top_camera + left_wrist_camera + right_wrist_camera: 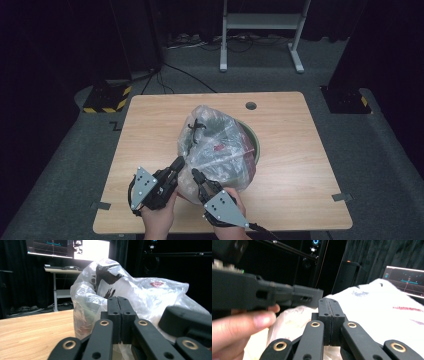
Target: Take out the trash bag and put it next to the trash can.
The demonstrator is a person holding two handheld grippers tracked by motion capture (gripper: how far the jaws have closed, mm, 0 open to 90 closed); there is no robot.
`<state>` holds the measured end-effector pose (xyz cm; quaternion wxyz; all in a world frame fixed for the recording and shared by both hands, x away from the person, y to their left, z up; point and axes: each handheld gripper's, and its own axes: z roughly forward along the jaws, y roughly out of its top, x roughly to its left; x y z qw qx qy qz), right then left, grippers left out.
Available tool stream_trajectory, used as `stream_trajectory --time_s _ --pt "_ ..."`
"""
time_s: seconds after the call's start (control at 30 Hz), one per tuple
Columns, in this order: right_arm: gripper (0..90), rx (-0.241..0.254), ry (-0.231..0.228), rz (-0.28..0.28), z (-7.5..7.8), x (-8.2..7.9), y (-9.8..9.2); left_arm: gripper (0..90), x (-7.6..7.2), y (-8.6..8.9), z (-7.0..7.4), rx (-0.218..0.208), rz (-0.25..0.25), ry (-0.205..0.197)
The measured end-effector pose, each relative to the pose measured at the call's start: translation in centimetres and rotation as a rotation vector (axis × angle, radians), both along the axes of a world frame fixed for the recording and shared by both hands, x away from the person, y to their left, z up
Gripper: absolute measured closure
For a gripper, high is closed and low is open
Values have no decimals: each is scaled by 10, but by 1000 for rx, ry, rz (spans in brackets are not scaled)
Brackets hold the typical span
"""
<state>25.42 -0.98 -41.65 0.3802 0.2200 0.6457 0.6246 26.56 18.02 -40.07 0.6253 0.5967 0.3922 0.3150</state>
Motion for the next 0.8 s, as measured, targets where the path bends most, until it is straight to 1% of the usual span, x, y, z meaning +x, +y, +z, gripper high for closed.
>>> stream_trajectory --time_s 0.07,0.1,0.13,0.17,0.23,0.3,0.37,0.4,0.43,0.47,0.5,0.57,0.6,0.67,0.73,0.77,0.8 --pt "900 -8 0 0 -3 1 0 801 -1 1 3 -2 -1 -8" --pt "900 -6 0 0 -3 1 0 748 -1 1 6 -14 -5 -19" --pt "900 -7 -1 0 -4 1 0 676 -2 1 8 -16 -2 -23" --pt "900 -7 0 1 -4 1 0 611 -2 -1 11 -26 14 -24" --pt "900 -11 -6 1 -4 1 0 444 1 -1 15 -58 -17 -4" --pt "900 -12 -8 2 -5 1 0 314 8 -4 19 -61 -26 61" --pt "900 -10 -6 3 -5 1 0 267 18 -5 19 -65 -34 126" --pt "900 -10 -5 3 -5 1 0 249 23 -4 17 -82 -29 161" --pt "900 -8 -2 6 -5 1 -1 245 28 -1 15 -103 -36 190" --pt "900 -10 -1 8 -5 1 -1 262 30 0 14 -104 -37 203" --pt "900 -11 -1 8 -5 1 -1 283 30 1 13 -101 -31 211" --pt "900 -11 1 10 -5 1 -2 324 32 2 9 -89 -38 228" --pt "900 -11 2 9 -4 1 -2 372 32 1 7 -86 -39 231" --pt "897 -11 5 10 -4 2 -1 440 29 -2 7 -55 -25 213" --pt "878 -14 12 16 -3 2 -1 506 25 -5 7 8 17 178" --pt "869 -21 15 21 -2 2 -2 546 23 -6 7 23 27 167" --pt "861 -25 14 22 -2 3 -2 582 21 -7 7 41 39 148"
